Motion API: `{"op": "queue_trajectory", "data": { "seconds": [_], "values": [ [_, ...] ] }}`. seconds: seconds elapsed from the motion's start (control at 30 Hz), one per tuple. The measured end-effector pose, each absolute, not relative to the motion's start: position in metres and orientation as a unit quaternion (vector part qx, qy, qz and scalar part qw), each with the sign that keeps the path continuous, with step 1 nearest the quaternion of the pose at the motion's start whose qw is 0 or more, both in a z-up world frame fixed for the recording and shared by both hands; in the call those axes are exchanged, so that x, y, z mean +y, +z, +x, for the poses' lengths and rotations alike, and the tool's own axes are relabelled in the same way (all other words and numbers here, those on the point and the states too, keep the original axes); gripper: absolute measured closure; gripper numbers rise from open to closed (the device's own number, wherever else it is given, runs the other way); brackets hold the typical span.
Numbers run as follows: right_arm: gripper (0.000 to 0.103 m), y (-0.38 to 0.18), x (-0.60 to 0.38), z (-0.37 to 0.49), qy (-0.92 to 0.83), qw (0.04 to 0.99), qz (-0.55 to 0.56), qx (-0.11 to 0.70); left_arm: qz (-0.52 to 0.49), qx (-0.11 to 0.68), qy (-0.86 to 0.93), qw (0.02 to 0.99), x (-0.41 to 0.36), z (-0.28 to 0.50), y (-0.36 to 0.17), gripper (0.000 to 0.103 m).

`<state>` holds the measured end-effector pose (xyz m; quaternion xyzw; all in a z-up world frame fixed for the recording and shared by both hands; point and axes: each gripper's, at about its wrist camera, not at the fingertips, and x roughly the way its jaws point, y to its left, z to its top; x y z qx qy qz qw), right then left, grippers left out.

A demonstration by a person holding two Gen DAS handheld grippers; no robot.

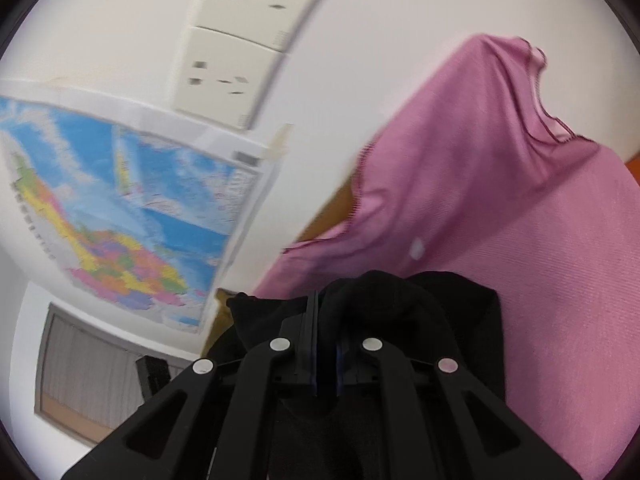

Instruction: Fold large clothes

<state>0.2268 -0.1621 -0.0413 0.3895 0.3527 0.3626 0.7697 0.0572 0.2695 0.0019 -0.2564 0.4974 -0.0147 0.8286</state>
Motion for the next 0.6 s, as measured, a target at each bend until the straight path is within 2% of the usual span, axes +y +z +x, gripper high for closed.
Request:
{"op": "queue_trajectory", "data": {
  "seconds": [0.1, 0.17, 0.2, 0.23, 0.33, 0.37, 0.47, 0.53, 0.57, 0.6],
  "values": [
    [0.092, -0.051, -0.157, 0.237, 0.344, 0.77, 0.39, 0.369, -0.269, 0.509, -0.009, 0.817, 0.275, 0.066, -0.01, 0.086],
    [0.073, -0.054, -0.157, 0.24, 0.328, 0.775, 0.391, 0.373, -0.278, 0.517, -0.009, 0.809, 0.278, 0.07, -0.016, 0.083],
    [0.054, -0.053, -0.158, 0.239, 0.316, 0.784, 0.386, 0.369, -0.276, 0.521, -0.009, 0.808, 0.277, 0.071, -0.017, 0.082],
    [0.047, -0.05, -0.16, 0.237, 0.305, 0.794, 0.379, 0.365, -0.27, 0.523, -0.018, 0.808, 0.275, 0.072, -0.017, 0.077],
    [0.047, -0.036, -0.161, 0.225, 0.312, 0.815, 0.344, 0.346, -0.258, 0.508, -0.028, 0.821, 0.27, 0.065, -0.007, 0.069],
    [0.047, -0.025, -0.156, 0.216, 0.323, 0.83, 0.307, 0.335, -0.251, 0.502, -0.032, 0.827, 0.267, 0.063, -0.004, 0.066],
    [0.046, -0.001, -0.125, 0.186, 0.354, 0.863, 0.183, 0.312, -0.202, 0.479, -0.04, 0.853, 0.247, 0.049, 0.008, 0.05],
    [0.043, 0.007, -0.096, 0.167, 0.38, 0.867, 0.104, 0.304, -0.168, 0.454, -0.038, 0.874, 0.232, 0.038, 0.018, 0.022],
    [0.043, 0.009, -0.076, 0.157, 0.383, 0.872, 0.052, 0.301, -0.157, 0.443, -0.027, 0.882, 0.228, 0.035, 0.022, 0.016],
    [0.043, 0.008, -0.058, 0.149, 0.39, 0.871, 0.008, 0.298, -0.147, 0.429, -0.02, 0.891, 0.225, 0.032, 0.027, 0.014]
  ]
}}
